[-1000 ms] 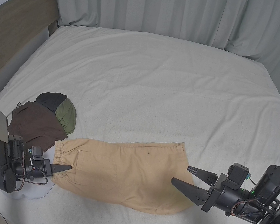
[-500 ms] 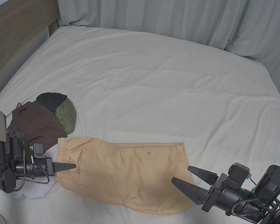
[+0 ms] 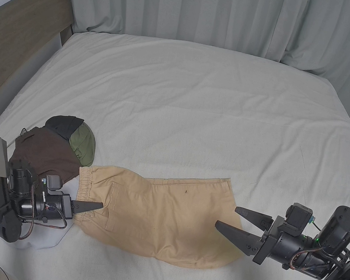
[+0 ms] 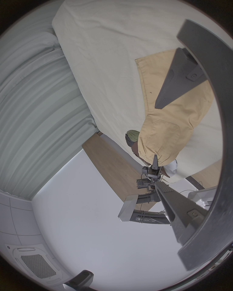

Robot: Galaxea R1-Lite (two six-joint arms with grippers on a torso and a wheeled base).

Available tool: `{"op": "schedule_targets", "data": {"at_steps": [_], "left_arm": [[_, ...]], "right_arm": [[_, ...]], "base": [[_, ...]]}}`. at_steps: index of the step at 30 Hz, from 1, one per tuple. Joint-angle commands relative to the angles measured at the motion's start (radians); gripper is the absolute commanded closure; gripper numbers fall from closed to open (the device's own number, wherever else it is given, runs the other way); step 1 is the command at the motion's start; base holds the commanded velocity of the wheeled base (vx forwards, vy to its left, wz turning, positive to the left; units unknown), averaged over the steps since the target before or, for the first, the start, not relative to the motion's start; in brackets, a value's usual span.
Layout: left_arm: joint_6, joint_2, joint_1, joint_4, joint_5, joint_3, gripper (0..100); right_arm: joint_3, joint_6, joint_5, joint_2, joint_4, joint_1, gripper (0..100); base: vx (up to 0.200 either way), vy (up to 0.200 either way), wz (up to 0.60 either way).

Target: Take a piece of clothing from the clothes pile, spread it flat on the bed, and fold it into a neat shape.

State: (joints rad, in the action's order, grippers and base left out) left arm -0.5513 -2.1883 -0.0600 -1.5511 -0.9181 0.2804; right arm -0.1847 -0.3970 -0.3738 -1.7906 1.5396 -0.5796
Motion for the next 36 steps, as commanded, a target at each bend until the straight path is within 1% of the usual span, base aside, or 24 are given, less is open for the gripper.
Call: {"op": "schedule_targets", "data": {"at_steps": [1, 6, 8, 16, 17, 18, 21, 25, 28, 30, 36], "left_arm": [[-0.001, 0.015, -0.014, 0.000, 0.001, 0.006, 100], [0.001, 0.015, -0.043, -0.001, 0.005, 0.013, 100], [-0.001, 0.016, -0.069, -0.001, 0.018, 0.014, 100], [-0.002, 0.007, -0.170, -0.001, 0.148, 0.057, 100], [-0.002, 0.007, -0.170, -0.001, 0.148, 0.057, 100], [-0.002, 0.009, -0.192, 0.000, 0.171, 0.066, 100], [-0.007, 0.007, -0.208, 0.000, 0.191, 0.075, 100], [-0.056, 0.002, -0.248, 0.000, 0.232, 0.112, 100], [-0.084, 0.002, -0.261, 0.000, 0.255, 0.134, 100], [-0.110, -0.001, -0.281, 0.000, 0.277, 0.161, 100], [-0.137, -0.010, -0.328, 0.000, 0.278, 0.180, 100]], "right_arm": [[-0.002, 0.000, 0.000, 0.002, 0.001, 0.004, 0], [-0.006, 0.001, 0.000, 0.002, 0.001, 0.007, 0], [-0.004, 0.001, 0.000, 0.008, 0.001, 0.007, 0], [-0.007, 0.004, 0.000, 0.031, 0.001, 0.009, 0], [-0.007, 0.004, 0.000, 0.031, 0.001, 0.009, 0], [-0.009, 0.004, 0.000, 0.039, 0.001, 0.010, 0], [-0.010, 0.004, 0.000, 0.043, 0.001, 0.021, 0], [-0.027, 0.004, -0.002, 0.043, 0.001, 0.023, 0], [-0.032, 0.004, -0.002, 0.043, 0.001, 0.024, 0], [-0.045, 0.004, -0.004, 0.045, 0.001, 0.047, 0], [-0.068, 0.004, -0.004, 0.066, 0.001, 0.075, 0]], "base": [[0.000, 0.000, 0.00], [0.000, 0.000, 0.00], [0.000, 0.000, 0.00], [0.000, 0.000, 0.00], [0.000, 0.000, 0.00], [0.000, 0.000, 0.00], [0.000, 0.000, 0.00], [0.000, 0.000, 0.00], [0.000, 0.000, 0.00], [0.000, 0.000, 0.00], [0.000, 0.000, 0.00]]}}
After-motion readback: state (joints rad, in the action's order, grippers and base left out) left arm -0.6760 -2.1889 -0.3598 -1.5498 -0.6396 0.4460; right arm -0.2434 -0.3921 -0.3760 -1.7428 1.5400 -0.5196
